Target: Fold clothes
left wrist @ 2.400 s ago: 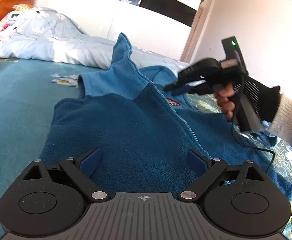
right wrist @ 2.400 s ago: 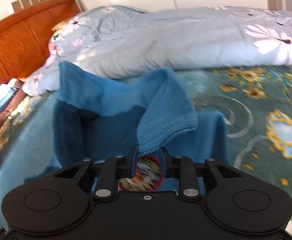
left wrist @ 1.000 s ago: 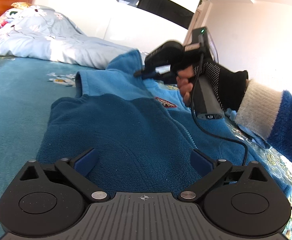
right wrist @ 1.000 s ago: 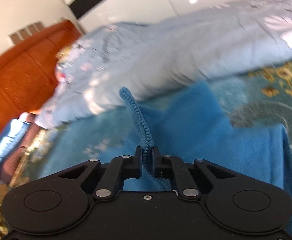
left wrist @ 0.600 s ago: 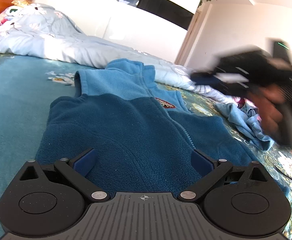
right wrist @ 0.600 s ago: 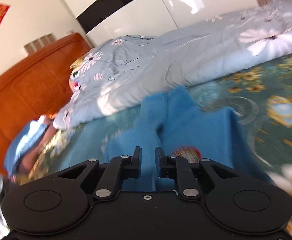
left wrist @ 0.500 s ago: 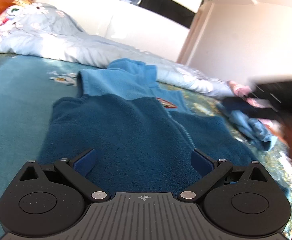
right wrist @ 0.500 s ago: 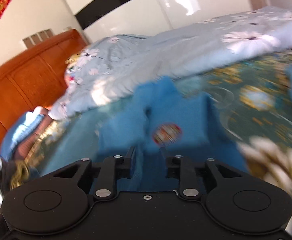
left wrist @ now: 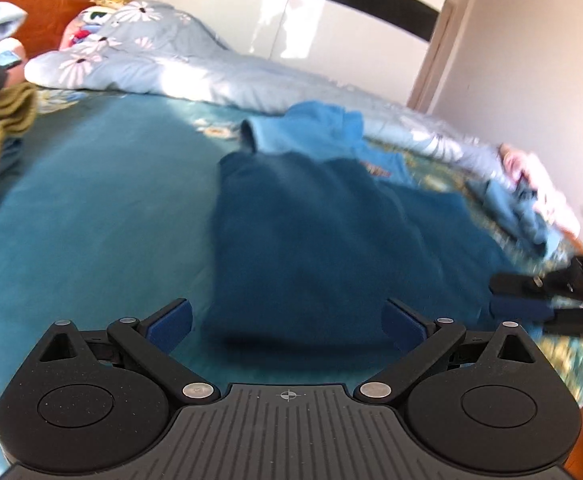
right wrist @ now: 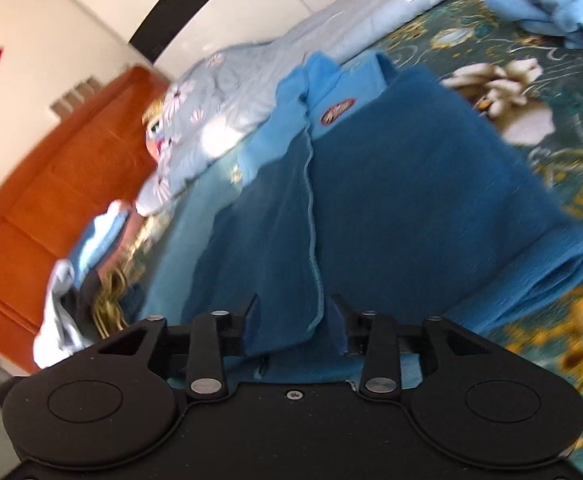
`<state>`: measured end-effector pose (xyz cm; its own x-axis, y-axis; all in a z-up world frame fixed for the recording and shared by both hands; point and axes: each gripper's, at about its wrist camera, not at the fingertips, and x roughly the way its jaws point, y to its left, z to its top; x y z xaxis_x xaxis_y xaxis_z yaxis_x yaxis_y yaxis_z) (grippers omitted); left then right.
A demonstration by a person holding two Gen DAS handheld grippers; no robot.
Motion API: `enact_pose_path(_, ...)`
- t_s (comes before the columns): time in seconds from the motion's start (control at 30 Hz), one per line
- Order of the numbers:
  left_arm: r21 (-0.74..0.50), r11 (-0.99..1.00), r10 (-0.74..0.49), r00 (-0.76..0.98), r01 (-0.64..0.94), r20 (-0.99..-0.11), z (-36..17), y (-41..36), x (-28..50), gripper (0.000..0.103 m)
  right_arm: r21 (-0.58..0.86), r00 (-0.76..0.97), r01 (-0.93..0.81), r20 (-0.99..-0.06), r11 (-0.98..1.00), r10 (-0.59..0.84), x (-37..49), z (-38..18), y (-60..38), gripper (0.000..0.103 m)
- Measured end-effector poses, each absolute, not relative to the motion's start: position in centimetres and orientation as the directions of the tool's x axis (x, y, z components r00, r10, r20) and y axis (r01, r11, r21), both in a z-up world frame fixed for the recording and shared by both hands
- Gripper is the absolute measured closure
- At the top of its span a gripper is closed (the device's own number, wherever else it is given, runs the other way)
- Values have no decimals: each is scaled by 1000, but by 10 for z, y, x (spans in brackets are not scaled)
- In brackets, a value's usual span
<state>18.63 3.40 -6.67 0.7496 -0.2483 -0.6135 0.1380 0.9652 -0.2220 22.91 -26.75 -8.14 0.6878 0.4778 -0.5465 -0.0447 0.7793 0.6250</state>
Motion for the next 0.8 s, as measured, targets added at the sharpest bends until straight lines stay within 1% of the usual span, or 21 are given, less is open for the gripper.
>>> enact_pose_path(0.07, -185, 972, -228, 738, 142, -635, -68, 35, 181, 2, 599, 685, -30, -571, 801, 453, 228, -86, -259, 62)
enact_pose_path(0.13, -154, 977, -215, 732, 151, -646, -72, 33, 185, 2, 621, 671, -1, -581, 784, 461, 227, -94, -256, 61)
enact_pose_path(0.33, -60, 982, -172, 716, 178, -677, -84, 27, 195, 2, 741, 687, 53, -514, 670, 514, 235, -112, -254, 60)
enact_pose_path(0.43, -28, 980, -164, 714, 199, -681, -89, 24, 200, 2, 773, 696, 66, -489, 631, 527, 239, -116, -250, 61)
enact_pose_path(0.47, -26, 979, -166, 715, 202, -680, -89, 24, 201, 1, 783, 699, 70, -480, 618, 529, 240, -117, -249, 64)
enact_pose_path(0.53, -23, 978, -169, 716, 209, -678, -90, 23, 204, 1, 805, 710, 87, -464, 587, 531, 244, -119, -247, 78)
enact_pose_path(0.57, -22, 977, -171, 716, 212, -677, -91, 23, 206, 1, 809, 714, 104, -466, 578, 524, 245, -120, -247, 81)
enact_pose_path(0.6, -20, 976, -172, 717, 216, -676, -91, 23, 207, 1, 811, 717, 115, -468, 574, 517, 246, -120, -246, 89)
enact_pose_path(0.67, -13, 976, -170, 725, 217, -668, -92, 22, 208, 0, 806, 725, 113, -467, 581, 507, 245, -117, -244, 90)
enact_pose_path(0.8, -9, 982, -152, 759, 188, -633, -93, 22, 206, 1, 830, 744, 87, -422, 550, 518, 242, -108, -244, 91)
